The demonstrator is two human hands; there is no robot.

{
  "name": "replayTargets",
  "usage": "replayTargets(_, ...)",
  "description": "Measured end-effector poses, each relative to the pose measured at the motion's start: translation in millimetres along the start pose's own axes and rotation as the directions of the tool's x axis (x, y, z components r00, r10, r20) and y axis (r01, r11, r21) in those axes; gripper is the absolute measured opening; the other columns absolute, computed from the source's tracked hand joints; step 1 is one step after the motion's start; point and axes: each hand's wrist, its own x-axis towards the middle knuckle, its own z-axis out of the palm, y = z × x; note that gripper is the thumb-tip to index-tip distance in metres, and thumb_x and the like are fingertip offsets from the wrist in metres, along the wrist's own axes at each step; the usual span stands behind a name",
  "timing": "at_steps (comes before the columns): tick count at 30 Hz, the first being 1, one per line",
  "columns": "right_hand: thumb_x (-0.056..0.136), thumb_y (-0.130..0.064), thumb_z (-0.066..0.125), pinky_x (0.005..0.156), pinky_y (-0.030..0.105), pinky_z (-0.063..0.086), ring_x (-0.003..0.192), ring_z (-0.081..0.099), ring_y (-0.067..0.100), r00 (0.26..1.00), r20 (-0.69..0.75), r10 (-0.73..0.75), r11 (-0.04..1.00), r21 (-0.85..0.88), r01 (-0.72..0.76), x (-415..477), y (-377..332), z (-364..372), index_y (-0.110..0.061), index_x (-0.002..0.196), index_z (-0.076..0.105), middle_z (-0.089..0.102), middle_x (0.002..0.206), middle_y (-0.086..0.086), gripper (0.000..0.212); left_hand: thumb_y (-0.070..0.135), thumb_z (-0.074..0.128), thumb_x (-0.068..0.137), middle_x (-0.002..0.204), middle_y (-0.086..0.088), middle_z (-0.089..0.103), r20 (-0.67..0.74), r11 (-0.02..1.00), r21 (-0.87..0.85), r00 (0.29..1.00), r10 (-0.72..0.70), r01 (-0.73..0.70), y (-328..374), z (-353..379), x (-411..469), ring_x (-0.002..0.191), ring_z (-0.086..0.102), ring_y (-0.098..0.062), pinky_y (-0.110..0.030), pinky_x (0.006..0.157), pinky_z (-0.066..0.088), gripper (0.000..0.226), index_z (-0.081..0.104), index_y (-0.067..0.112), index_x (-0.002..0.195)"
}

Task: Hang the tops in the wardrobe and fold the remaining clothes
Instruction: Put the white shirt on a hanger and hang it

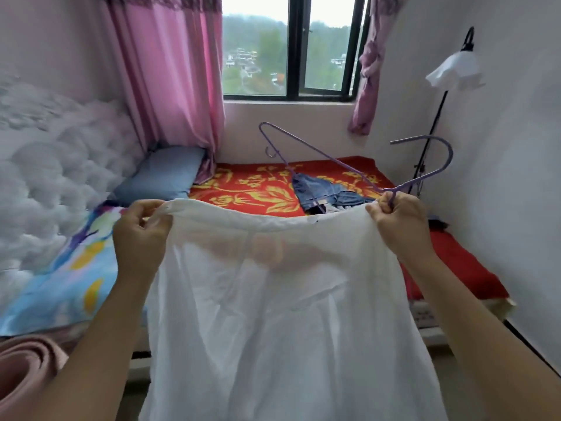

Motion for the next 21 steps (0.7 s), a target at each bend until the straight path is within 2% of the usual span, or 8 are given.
replayTargets(3, 0.084, -0.005, 0.062, 0.061, 0.028, 0.029, 0.056, 0.035, 0.019, 1.000, 0.007, -0.021, 0.999, 0.034, 0.021, 55, 13, 30, -0.022, 0.053, 0.027, 0.034, 0.052, -0.006, 0.050, 0.020, 0.065, 0.079, 0.062, 0.017, 0.058, -0.045, 0.997, 0.067, 0.999, 0.027, -0.024, -1, 29, 32, 0.057, 0.051, 0.012, -0.006, 0.057, 0.035, 0.010, 0.065, 0.015, 0.087)
replayTargets(5, 0.087, -0.009, 0.061, 0.061, 0.025, 0.031, 0.052, 0.037, 0.012, 1.000, -0.022, -0.016, 0.997, 0.072, 0.018, 86, 17, 45, -0.024, 0.053, 0.030, 0.036, 0.053, -0.008, 0.048, 0.012, 0.066, 0.081, 0.065, 0.015, 0.055, -0.058, 0.994, 0.105, 0.997, 0.044, -0.038, 1, 45, 51, 0.055, 0.049, 0.012, -0.006, 0.056, 0.034, 0.009, 0.066, 0.007, 0.089)
replayTargets(9, 0.087, -0.013, 0.061, 0.065, 0.021, 0.040, 0.052, 0.042, 0.002, 0.992, -0.128, 0.015, 0.949, 0.315, 0.026, 147, 17, 74, -0.028, 0.054, 0.034, 0.044, 0.058, -0.012, 0.045, 0.007, 0.066, 0.077, 0.066, 0.010, 0.055, -0.120, 0.986, 0.148, 0.988, 0.098, -0.080, 11, 75, 92, 0.055, 0.048, 0.013, -0.020, 0.058, 0.037, 0.013, 0.067, 0.008, 0.090)
replayTargets(13, 0.086, -0.014, 0.059, 0.063, 0.020, 0.040, 0.050, 0.041, 0.002, 0.991, -0.133, 0.018, 0.913, 0.406, 0.038, 200, 25, 108, -0.030, 0.050, 0.036, 0.042, 0.054, -0.010, 0.045, 0.004, 0.065, 0.075, 0.078, -0.002, 0.058, -0.134, 0.981, 0.176, 0.985, 0.105, -0.080, 5, 102, 138, 0.060, 0.047, -0.001, -0.026, 0.067, 0.039, 0.017, 0.066, 0.005, 0.092)
replayTargets(15, 0.087, -0.013, 0.058, 0.066, 0.025, 0.040, 0.055, 0.040, 0.008, 0.994, -0.109, 0.005, 0.927, 0.373, 0.036, 224, 35, 135, -0.027, 0.054, 0.034, 0.041, 0.056, -0.008, 0.043, 0.007, 0.065, 0.076, 0.080, -0.003, 0.059, -0.132, 0.978, 0.194, 0.987, 0.097, -0.070, -13, 118, 160, 0.066, 0.049, -0.013, -0.027, 0.069, 0.040, 0.019, 0.066, 0.003, 0.094)
replayTargets(17, 0.088, -0.013, 0.058, 0.068, 0.027, 0.038, 0.057, 0.039, 0.012, 0.996, -0.093, -0.002, 0.944, 0.330, 0.033, 244, 44, 158, -0.025, 0.056, 0.033, 0.039, 0.057, -0.007, 0.043, 0.011, 0.063, 0.076, 0.080, -0.006, 0.059, -0.125, 0.978, 0.199, 0.988, 0.090, -0.064, -28, 132, 179, 0.073, 0.051, -0.016, -0.028, 0.069, 0.040, 0.023, 0.066, 0.001, 0.096)
replayTargets(19, 0.088, -0.013, 0.059, 0.068, 0.026, 0.038, 0.057, 0.040, 0.013, 0.994, -0.106, -0.011, 0.952, 0.302, 0.043, 267, 51, 181, -0.025, 0.056, 0.033, 0.039, 0.056, -0.008, 0.043, 0.011, 0.064, 0.077, 0.071, -0.002, 0.058, -0.117, 0.983, 0.172, 0.989, 0.089, -0.068, -44, 150, 203, 0.065, 0.051, -0.004, -0.022, 0.065, 0.040, 0.021, 0.065, 0.000, 0.096)
replayTargets(21, 0.088, -0.012, 0.060, 0.070, 0.027, 0.040, 0.059, 0.042, 0.018, 0.990, -0.137, -0.043, 0.962, 0.261, 0.078, 294, 58, 206, -0.025, 0.055, 0.033, 0.039, 0.056, -0.009, 0.044, 0.005, 0.064, 0.080, 0.065, 0.010, 0.051, -0.101, 0.990, 0.122, 0.991, 0.089, -0.076, -61, 175, 232, 0.055, 0.048, 0.011, -0.008, 0.056, 0.035, 0.014, 0.065, 0.001, 0.093)
